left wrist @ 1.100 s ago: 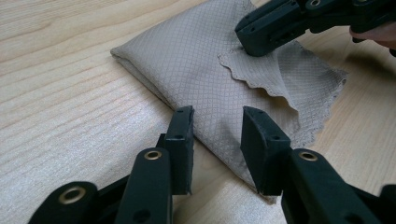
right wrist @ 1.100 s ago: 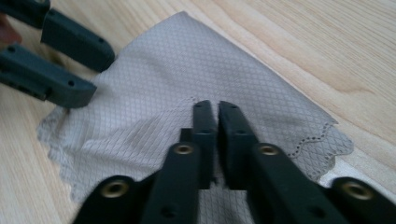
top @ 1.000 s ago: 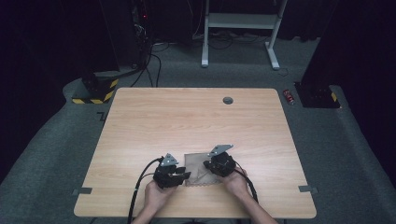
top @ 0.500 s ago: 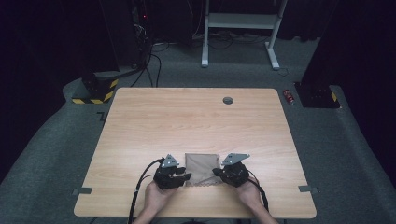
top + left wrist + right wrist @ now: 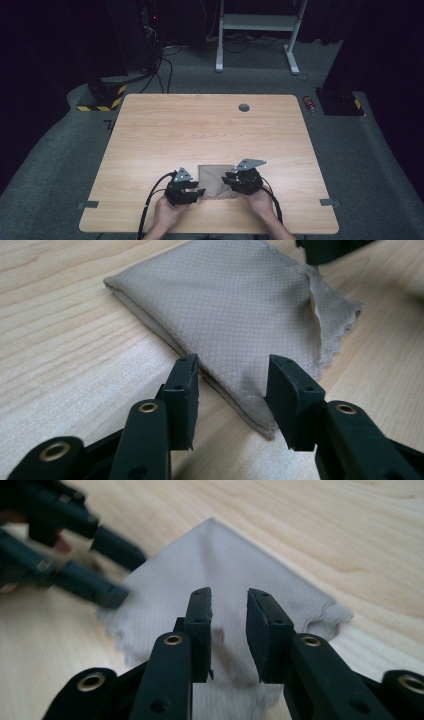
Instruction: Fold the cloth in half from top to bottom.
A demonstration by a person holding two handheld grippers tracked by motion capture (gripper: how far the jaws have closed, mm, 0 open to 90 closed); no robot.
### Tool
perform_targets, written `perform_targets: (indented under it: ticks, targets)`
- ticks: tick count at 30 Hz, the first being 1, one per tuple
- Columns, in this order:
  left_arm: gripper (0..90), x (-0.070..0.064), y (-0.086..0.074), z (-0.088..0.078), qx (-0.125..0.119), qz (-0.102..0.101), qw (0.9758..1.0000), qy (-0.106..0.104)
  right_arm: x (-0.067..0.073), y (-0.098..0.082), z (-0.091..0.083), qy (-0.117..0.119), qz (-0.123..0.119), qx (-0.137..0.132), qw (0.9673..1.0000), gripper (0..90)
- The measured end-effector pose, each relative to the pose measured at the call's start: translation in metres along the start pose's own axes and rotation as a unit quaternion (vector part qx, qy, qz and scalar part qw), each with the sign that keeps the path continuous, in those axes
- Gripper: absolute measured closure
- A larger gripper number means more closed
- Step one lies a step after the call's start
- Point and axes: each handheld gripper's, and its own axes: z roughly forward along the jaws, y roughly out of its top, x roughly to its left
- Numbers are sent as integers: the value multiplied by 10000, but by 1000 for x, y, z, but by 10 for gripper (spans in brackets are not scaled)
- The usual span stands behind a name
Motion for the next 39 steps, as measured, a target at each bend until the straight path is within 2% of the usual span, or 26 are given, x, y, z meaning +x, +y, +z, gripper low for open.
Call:
perform_targets:
  ticks: [2, 5, 9, 13, 17, 21, 24, 28, 31, 33, 37, 39]
  targets:
    - [556, -2, -1, -1, 22, 19, 10000, -14, 0, 4, 3, -52, 38, 17, 10000, 721]
    - [550, -3, 0, -1, 65, 88, 9999, -4, 0, 10, 10, -206, -43, 143, 9997, 721]
    - [542, 1, 2, -6, -29, 12, 10000, -1, -2, 6, 19, -168, -54, 351, 9992, 721]
    - [541, 8, 10, -10, -146, -35, 9999, 50, 2, -6, 10, -28, -92, 415, 9991, 721]
    - [541, 7, 16, -6, -206, -77, 9998, 24, 6, -24, -3, -68, -285, 593, 9978, 721]
    - [540, 0, 12, 2, -49, 49, 10000, -29, 5, -36, -15, -199, -381, 597, 9973, 716]
    - [533, -4, 6, 3, 96, 174, 9998, -21, 4, -40, -18, -232, -365, 603, 9972, 715]
    - [533, -6, -1, -4, 212, 266, 9994, -33, -1, -35, -19, -288, -238, 431, 9984, 707]
    - [532, -5, -2, -9, 265, 317, 9991, 32, -8, -25, -14, -427, -107, 309, 9986, 673]
    - [531, -1, 1, -10, 174, 245, 9995, 83, -14, -18, -8, -554, -31, 268, 9981, 673]
    - [531, 11, 17, -8, -156, -76, 9995, 257, -24, -4, 4, -705, 70, 244, 9972, 673]
    - [527, 15, 27, -5, -310, -68, 9985, 443, -26, 2, 10, -743, 106, 254, 9969, 670]
